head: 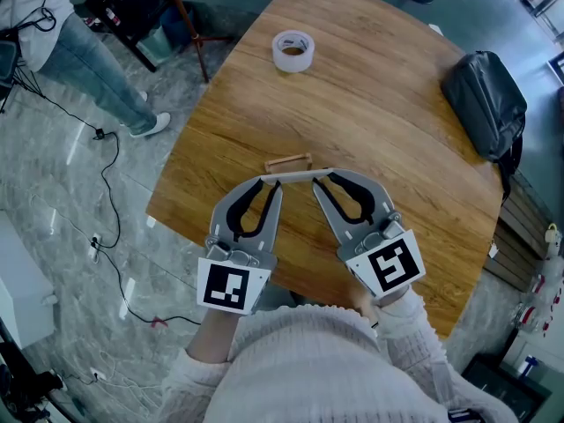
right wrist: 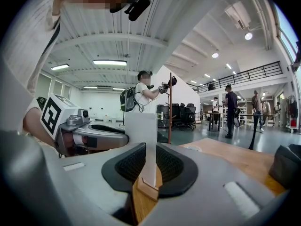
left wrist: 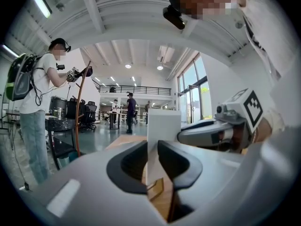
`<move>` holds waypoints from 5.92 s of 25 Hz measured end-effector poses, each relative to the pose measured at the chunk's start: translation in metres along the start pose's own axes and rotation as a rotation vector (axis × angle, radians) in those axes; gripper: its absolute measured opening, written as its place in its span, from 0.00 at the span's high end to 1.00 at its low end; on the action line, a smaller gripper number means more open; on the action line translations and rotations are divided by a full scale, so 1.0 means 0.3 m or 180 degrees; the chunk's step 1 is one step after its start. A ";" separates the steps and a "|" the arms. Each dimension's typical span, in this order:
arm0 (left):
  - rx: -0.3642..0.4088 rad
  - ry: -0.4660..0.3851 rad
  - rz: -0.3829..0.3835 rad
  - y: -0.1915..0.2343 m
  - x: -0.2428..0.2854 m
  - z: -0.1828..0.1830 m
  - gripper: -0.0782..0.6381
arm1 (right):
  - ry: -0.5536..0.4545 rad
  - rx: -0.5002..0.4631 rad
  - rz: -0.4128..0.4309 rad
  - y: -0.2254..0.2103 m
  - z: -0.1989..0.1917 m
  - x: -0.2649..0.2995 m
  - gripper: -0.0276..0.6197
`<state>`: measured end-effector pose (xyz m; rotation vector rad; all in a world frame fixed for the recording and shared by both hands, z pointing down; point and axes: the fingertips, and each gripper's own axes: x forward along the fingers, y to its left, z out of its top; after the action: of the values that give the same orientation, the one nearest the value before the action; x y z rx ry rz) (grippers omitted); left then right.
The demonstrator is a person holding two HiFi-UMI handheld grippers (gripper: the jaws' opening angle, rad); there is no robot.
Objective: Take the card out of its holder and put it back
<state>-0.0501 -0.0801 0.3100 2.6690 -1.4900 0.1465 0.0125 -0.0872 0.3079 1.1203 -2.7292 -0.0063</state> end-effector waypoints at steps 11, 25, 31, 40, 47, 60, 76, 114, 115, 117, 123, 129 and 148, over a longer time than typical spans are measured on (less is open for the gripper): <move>0.0198 0.0053 -0.0006 0.011 0.038 -0.027 0.81 | 0.0160 0.0147 -0.0006 -0.025 -0.055 0.025 0.86; 0.0166 0.0190 0.0045 0.094 0.123 -0.135 0.82 | 0.0188 0.0109 0.0058 -0.088 -0.128 0.161 0.87; 0.0149 0.0225 0.0037 0.124 0.151 -0.166 0.82 | 0.0195 0.0195 0.0080 -0.101 -0.159 0.195 0.88; 0.0197 0.0329 0.0009 0.121 0.181 -0.227 0.82 | 0.0394 0.0317 0.0095 -0.121 -0.240 0.206 0.88; 0.0035 0.0319 0.0061 0.132 0.185 -0.235 0.82 | 0.0389 0.0332 0.0140 -0.124 -0.244 0.217 0.88; 0.0155 0.0374 -0.0020 0.113 0.169 -0.263 0.82 | 0.0313 0.0248 0.0176 -0.114 -0.244 0.214 0.88; 0.0014 0.0396 -0.0019 0.107 0.160 -0.301 0.82 | 0.0386 0.0203 0.0288 -0.090 -0.288 0.207 0.87; -0.0148 0.0680 -0.0020 0.136 0.179 -0.370 0.77 | 0.0778 0.0451 0.0332 -0.061 -0.390 0.213 0.85; -0.0138 0.0674 -0.0014 0.138 0.177 -0.363 0.76 | 0.0764 0.0454 0.0322 -0.063 -0.385 0.210 0.85; -0.0112 0.0657 -0.0012 0.139 0.172 -0.350 0.76 | 0.0745 0.0440 0.0289 -0.066 -0.376 0.200 0.85; -0.0058 0.0692 -0.0040 0.116 0.120 -0.326 0.75 | 0.0776 0.0419 0.0197 -0.052 -0.355 0.135 0.85; 0.0012 0.0630 -0.0084 0.077 0.055 -0.272 0.75 | 0.0710 0.0427 0.0149 -0.004 -0.312 0.068 0.85; -0.0415 0.0502 -0.0370 -0.111 -0.116 -0.187 0.88 | 0.0590 0.0583 0.0001 0.181 -0.197 -0.100 0.96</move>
<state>-0.0425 -0.0266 0.3605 2.5660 -1.2508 0.2373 0.0062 -0.0234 0.3649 1.1049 -2.6055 0.3367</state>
